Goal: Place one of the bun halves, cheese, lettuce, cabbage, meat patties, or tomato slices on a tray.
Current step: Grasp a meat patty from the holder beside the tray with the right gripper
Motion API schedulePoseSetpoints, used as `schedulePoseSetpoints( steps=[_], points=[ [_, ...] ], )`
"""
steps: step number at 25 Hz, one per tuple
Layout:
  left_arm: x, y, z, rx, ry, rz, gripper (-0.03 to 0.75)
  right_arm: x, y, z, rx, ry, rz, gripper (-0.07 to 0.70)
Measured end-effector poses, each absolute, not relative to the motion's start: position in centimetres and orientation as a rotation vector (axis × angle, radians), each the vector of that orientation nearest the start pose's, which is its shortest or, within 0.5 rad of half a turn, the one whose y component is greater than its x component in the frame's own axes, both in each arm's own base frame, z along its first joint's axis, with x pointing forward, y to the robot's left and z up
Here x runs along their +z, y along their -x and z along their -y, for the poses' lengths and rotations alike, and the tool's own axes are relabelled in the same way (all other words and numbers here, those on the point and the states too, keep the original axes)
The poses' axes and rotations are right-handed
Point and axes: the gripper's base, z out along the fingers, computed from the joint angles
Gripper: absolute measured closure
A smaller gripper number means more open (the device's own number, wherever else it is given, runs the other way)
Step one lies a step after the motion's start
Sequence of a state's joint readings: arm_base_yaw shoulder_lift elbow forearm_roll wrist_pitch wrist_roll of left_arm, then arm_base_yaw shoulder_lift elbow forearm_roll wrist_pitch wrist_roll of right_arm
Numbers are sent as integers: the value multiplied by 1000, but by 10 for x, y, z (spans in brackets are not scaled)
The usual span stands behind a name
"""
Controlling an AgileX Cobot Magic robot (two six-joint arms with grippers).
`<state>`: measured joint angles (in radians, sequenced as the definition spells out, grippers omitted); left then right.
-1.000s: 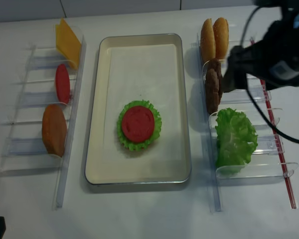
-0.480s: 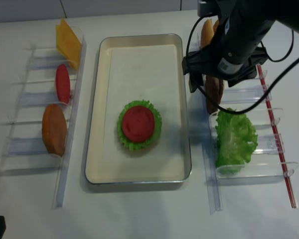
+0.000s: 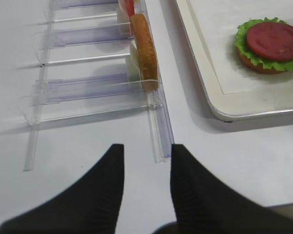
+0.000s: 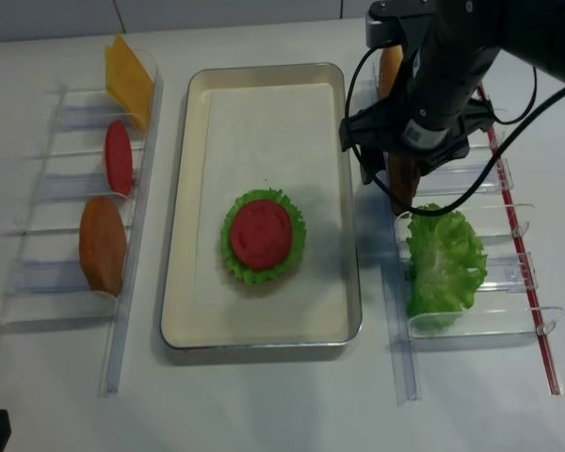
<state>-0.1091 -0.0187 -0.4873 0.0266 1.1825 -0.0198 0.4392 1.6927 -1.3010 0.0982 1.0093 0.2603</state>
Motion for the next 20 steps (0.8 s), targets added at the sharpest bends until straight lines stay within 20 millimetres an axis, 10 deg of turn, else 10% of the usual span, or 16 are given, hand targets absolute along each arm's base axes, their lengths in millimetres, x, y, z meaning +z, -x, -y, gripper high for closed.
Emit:
schedulePoseSetpoints(
  steps=[20],
  points=[
    [264, 12, -4, -42, -93, -2158, 477, 252, -309, -153, 238, 189, -2915, 308]
  ],
)
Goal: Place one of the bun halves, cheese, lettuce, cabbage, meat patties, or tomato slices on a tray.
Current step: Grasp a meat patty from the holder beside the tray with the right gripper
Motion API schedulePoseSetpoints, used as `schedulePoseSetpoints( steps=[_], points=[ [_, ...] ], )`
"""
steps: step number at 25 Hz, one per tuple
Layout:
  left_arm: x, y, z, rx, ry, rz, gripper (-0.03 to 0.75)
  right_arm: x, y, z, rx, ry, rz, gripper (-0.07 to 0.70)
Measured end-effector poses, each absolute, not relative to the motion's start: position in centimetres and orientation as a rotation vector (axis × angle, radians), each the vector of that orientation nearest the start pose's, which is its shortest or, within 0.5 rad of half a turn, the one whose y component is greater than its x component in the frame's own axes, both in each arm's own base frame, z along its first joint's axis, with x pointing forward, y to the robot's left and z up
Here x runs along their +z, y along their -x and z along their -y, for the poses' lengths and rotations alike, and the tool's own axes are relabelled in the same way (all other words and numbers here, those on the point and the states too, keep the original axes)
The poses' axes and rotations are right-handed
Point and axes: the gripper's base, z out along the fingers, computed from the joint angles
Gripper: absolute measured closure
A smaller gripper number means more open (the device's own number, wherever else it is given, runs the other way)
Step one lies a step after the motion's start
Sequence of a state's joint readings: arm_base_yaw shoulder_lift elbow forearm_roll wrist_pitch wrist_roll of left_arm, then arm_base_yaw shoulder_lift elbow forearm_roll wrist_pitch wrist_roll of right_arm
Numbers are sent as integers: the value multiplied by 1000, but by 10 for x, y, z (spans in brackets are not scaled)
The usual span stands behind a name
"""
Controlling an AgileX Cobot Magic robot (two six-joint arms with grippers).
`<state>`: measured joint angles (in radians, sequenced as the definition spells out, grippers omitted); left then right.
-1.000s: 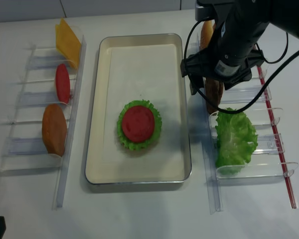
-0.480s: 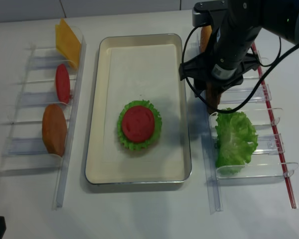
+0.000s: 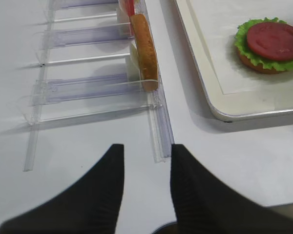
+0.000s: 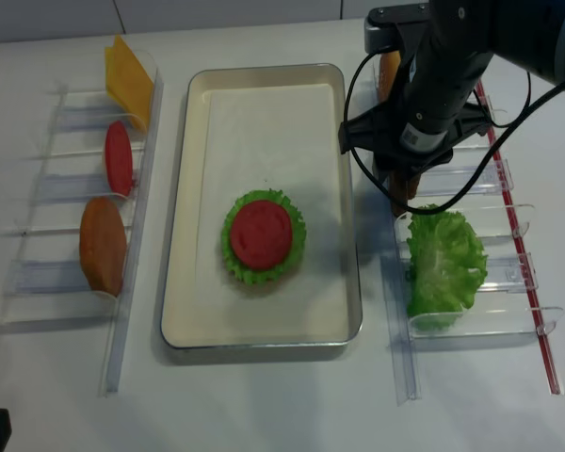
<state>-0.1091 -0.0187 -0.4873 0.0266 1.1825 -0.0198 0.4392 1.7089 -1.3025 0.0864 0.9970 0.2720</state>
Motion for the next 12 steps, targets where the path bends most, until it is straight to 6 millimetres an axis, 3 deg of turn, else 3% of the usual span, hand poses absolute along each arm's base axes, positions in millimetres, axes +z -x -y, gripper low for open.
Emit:
schedulePoseSetpoints(
  steps=[5, 12],
  points=[
    [264, 12, -4, -42, -93, -2158, 477, 245, -314, -153, 210, 200, -2916, 330],
    [264, 12, -4, -42, -93, -2158, 477, 242, -315, -150, 149, 223, -2917, 488]
  ],
)
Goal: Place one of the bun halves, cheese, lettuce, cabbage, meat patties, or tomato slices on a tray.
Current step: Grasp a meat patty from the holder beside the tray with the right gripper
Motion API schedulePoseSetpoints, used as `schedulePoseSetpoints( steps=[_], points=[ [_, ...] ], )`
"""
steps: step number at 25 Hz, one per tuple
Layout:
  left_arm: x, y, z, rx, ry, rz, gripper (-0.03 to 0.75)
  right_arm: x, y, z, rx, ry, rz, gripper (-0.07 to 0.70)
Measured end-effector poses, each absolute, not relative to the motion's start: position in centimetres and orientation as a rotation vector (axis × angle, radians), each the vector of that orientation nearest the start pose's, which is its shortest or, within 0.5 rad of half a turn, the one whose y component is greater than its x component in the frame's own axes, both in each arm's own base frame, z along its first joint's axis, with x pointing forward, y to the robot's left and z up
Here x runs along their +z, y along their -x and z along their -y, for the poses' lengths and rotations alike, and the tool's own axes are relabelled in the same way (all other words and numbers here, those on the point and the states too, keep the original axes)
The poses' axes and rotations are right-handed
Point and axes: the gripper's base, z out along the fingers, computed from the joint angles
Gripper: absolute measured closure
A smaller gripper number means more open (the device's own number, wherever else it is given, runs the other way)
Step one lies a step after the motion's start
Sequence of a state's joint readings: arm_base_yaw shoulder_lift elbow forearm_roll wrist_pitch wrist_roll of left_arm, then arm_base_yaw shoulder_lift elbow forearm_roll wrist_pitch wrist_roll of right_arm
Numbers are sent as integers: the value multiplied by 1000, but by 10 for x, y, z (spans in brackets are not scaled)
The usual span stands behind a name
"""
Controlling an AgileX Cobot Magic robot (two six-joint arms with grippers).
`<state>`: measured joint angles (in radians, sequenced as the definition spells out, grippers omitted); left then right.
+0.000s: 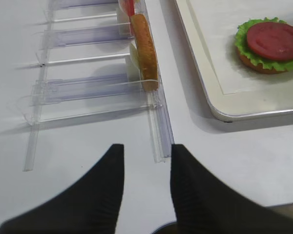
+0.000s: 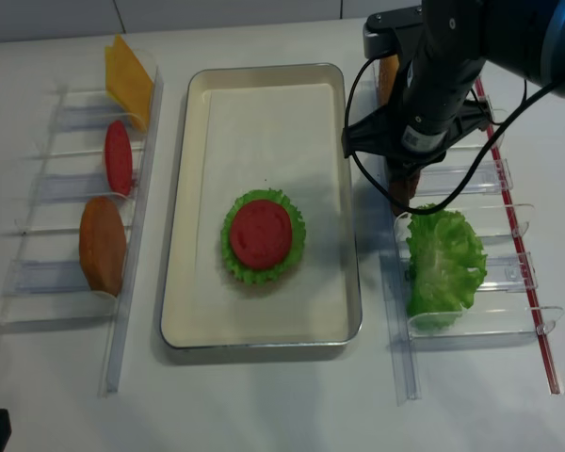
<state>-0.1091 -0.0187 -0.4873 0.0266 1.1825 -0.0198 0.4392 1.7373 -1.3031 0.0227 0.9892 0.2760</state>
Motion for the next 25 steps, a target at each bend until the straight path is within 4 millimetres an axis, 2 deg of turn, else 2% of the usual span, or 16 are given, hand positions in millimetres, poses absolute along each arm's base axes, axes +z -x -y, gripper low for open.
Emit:
schedulePoseSetpoints(
  steps=[11, 25],
  points=[
    [264, 12, -4, -42, -93, -2158, 477, 245, -314, -148, 119, 233, -2914, 495],
    [264, 12, -4, -42, -93, -2158, 477, 294, -294, -139, 178, 222, -2812, 495]
  ],
)
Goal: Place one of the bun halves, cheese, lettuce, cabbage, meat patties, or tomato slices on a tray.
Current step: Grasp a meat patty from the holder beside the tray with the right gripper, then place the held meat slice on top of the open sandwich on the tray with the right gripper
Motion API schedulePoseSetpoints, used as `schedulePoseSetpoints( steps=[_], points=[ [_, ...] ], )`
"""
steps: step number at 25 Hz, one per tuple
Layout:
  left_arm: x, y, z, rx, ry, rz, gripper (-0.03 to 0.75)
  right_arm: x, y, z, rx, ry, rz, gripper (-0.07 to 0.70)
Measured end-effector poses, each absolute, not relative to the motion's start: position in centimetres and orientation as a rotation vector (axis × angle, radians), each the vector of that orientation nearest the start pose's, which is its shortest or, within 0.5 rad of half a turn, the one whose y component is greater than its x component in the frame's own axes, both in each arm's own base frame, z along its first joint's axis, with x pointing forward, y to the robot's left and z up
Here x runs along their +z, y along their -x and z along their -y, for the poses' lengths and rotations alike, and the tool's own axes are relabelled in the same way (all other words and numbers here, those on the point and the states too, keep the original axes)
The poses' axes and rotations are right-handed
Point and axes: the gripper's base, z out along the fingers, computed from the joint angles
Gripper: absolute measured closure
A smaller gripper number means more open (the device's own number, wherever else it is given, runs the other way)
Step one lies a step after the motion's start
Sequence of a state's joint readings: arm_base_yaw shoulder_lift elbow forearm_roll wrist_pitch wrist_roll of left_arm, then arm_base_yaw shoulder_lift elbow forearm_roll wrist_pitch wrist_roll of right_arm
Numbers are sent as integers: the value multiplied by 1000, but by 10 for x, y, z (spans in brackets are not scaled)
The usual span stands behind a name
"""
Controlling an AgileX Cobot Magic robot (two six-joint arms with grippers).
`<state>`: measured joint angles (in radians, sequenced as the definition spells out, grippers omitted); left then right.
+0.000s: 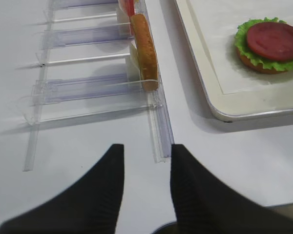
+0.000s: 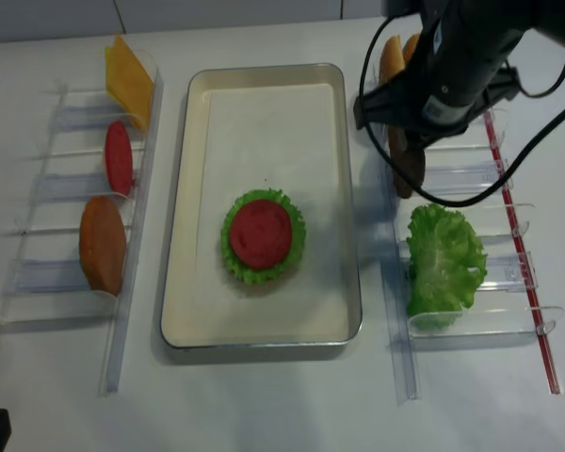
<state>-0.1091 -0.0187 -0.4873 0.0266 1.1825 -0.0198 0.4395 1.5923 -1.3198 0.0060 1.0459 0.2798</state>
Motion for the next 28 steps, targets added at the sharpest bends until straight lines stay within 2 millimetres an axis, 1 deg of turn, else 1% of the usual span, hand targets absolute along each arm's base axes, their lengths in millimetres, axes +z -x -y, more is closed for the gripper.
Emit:
schedulePoseSetpoints(
  steps=[4, 8, 14, 17, 20, 23, 28],
  points=[
    [264, 12, -4, -42, -93, -2158, 477, 313, -284, -136, 224, 236, -2763, 496],
    [264, 12, -4, -42, -93, -2158, 477, 328, -272, -138, 333, 308, -2722, 498],
    [264, 12, -4, -42, -93, -2158, 477, 336, -262, -153, 584, 507, -2662, 498],
    [264, 12, -4, -42, -93, -2158, 477, 336, -258, -163, 744, 582, -2615, 498],
    [264, 12, -4, -42, -93, -2158, 477, 331, -258, -170, 872, 562, -2581, 498],
    [264, 12, -4, -42, -93, -2158, 477, 319, -263, -180, 1010, 528, -2565, 498],
    [264, 12, -4, -42, -93, -2158, 477, 303, -276, -201, 1266, 550, -2488, 498]
  ],
)
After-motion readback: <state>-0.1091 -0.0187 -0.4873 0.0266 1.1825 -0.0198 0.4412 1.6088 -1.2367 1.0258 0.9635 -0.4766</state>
